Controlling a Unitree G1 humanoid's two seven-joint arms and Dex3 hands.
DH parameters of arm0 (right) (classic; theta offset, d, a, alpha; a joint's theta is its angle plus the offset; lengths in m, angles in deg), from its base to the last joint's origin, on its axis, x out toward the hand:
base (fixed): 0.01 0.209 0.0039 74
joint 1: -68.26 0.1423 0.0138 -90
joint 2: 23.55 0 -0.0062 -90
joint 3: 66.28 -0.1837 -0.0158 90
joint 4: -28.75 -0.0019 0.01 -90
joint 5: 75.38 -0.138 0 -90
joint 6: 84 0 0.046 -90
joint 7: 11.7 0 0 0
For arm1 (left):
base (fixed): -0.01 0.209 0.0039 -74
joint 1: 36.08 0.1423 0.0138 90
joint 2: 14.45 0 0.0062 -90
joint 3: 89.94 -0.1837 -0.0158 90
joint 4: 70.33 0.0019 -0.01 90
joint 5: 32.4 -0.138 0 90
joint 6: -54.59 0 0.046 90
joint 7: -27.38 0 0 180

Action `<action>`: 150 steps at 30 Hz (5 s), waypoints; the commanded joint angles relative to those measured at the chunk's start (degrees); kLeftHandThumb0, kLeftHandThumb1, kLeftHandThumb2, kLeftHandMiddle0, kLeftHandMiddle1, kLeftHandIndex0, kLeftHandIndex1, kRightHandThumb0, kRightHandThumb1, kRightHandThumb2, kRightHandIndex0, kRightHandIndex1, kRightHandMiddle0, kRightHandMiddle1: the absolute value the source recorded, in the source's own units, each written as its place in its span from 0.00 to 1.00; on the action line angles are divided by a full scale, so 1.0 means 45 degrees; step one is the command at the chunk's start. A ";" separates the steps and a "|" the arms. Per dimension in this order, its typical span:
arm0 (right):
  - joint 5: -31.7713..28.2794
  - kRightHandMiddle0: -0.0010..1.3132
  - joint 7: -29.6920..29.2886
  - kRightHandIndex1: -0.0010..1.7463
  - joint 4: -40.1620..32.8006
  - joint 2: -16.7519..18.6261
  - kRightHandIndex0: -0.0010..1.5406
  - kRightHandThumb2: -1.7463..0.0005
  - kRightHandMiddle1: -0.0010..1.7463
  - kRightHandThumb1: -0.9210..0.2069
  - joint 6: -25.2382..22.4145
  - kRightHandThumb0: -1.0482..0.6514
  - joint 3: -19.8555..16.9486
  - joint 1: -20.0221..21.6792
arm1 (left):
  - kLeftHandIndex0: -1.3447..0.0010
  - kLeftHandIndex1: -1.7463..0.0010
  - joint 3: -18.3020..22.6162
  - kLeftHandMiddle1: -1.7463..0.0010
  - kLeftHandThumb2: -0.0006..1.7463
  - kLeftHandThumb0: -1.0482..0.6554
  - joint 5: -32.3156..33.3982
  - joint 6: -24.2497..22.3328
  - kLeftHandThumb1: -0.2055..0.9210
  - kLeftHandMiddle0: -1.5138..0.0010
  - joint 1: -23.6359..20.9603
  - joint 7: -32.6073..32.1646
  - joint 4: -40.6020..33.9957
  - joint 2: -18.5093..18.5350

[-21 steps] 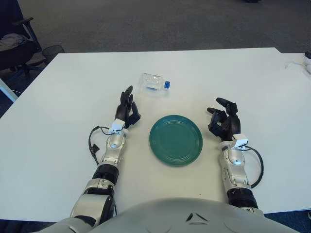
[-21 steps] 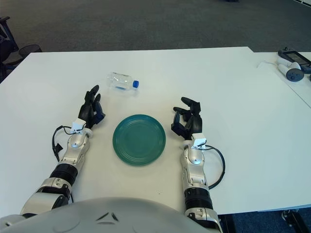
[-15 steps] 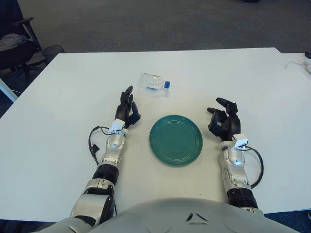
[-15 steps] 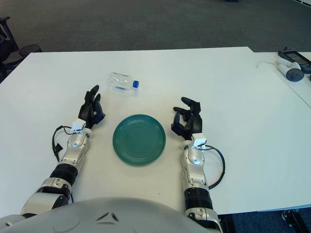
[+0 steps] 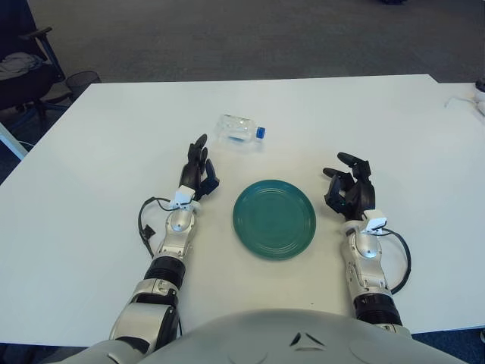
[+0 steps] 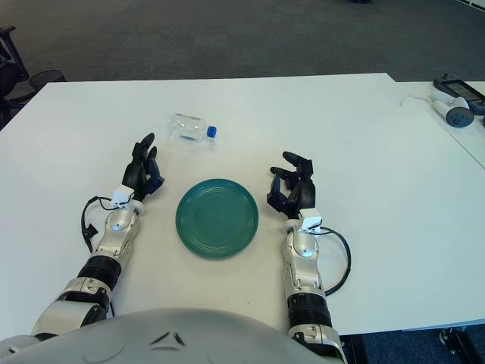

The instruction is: Put the bottle into the plate.

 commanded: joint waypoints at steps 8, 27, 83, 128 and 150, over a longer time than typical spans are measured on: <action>-0.0037 0.00 -0.0057 0.57 0.1619 0.0104 0.25 0.39 0.64 0.29 -0.0792 0.38 -0.0094 -0.0306 | 1.00 0.72 0.0769 1.00 0.60 0.13 -0.0058 0.0440 1.00 0.85 -0.1731 -0.0319 0.2005 0.1157; -0.0277 0.00 0.0220 0.58 0.2567 0.0059 0.25 0.42 0.64 0.29 -0.0696 0.37 -0.0355 0.0655 | 1.00 0.93 -0.0280 1.00 0.53 0.14 -0.2964 0.2854 1.00 0.97 -0.7381 -0.1203 0.3685 0.4262; -0.0226 0.00 0.0077 0.59 0.5035 -0.0064 0.23 0.45 0.63 0.26 -0.0062 0.34 -0.0412 0.2495 | 1.00 1.00 -0.8049 1.00 0.06 0.00 -0.9407 -0.0101 0.92 1.00 -1.3531 0.4316 0.7675 0.2659; -0.0819 0.00 0.0566 0.59 0.5271 0.0054 0.25 0.42 0.66 0.30 -0.0002 0.39 -0.0815 0.2499 | 1.00 1.00 -1.0431 1.00 0.03 0.00 -1.2043 -0.2935 0.87 1.00 -1.3474 -0.2491 0.8380 0.2349; -0.0848 0.00 0.0833 0.59 0.5410 0.0027 0.21 0.43 0.69 0.29 0.0154 0.36 -0.0997 0.2560 | 1.00 1.00 -1.0040 1.00 0.03 0.00 -1.1605 -0.3728 0.88 1.00 -1.2820 -0.0004 0.8705 0.1687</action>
